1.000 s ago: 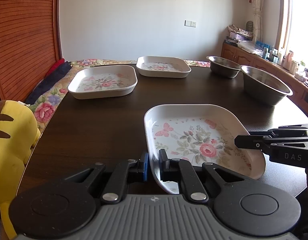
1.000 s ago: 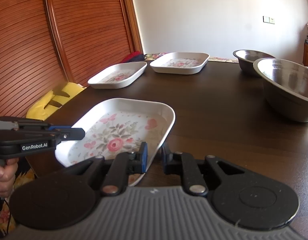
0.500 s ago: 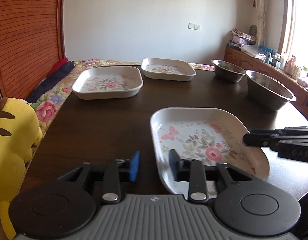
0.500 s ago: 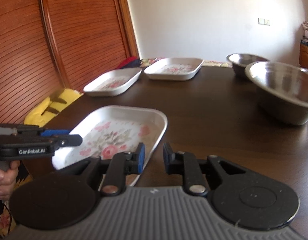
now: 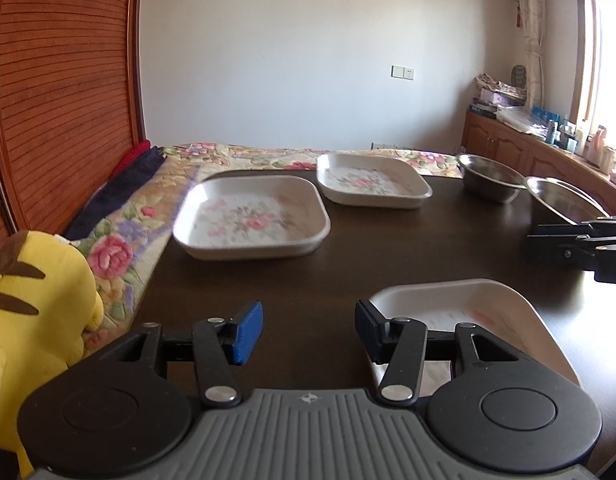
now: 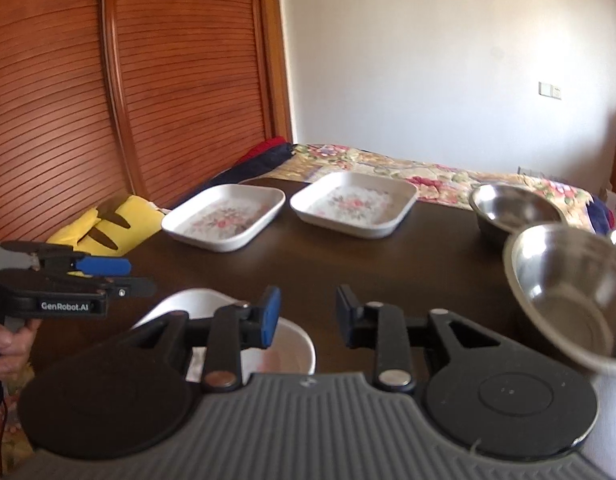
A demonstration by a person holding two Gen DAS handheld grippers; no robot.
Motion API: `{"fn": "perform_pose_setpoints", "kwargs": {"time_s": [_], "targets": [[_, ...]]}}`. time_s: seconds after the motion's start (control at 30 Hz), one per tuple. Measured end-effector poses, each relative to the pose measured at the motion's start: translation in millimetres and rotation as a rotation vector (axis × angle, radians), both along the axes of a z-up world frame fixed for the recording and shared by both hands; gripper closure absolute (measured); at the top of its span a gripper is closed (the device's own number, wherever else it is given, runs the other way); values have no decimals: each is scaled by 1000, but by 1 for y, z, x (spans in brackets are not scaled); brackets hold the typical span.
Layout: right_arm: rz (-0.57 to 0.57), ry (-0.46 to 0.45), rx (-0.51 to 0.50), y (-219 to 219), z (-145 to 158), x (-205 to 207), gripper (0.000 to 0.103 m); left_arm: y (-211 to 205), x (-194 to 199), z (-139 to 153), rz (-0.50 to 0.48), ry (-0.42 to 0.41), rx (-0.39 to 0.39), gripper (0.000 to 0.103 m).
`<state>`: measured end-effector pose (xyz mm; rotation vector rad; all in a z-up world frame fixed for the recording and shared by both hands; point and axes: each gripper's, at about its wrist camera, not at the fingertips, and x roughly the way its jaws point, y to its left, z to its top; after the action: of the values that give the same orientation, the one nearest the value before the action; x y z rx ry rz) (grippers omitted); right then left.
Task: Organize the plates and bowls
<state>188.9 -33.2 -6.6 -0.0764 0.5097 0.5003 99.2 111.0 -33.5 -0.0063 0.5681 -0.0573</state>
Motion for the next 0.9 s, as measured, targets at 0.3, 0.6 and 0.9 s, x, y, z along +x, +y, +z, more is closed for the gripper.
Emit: {"fn": "perform_pose_setpoints", "kwargs": {"time_s": [0.3,0.6,0.9], "targets": [[100,29,-29,36,6,43,71,30,43,8,-9,-17,37,45],[167,88,-59,75,4,86,71,64,82,9,-16,-19,52,45],[178,149,-87,103,-7,118,71,93,116,1,-25,-9,27,45]]}}
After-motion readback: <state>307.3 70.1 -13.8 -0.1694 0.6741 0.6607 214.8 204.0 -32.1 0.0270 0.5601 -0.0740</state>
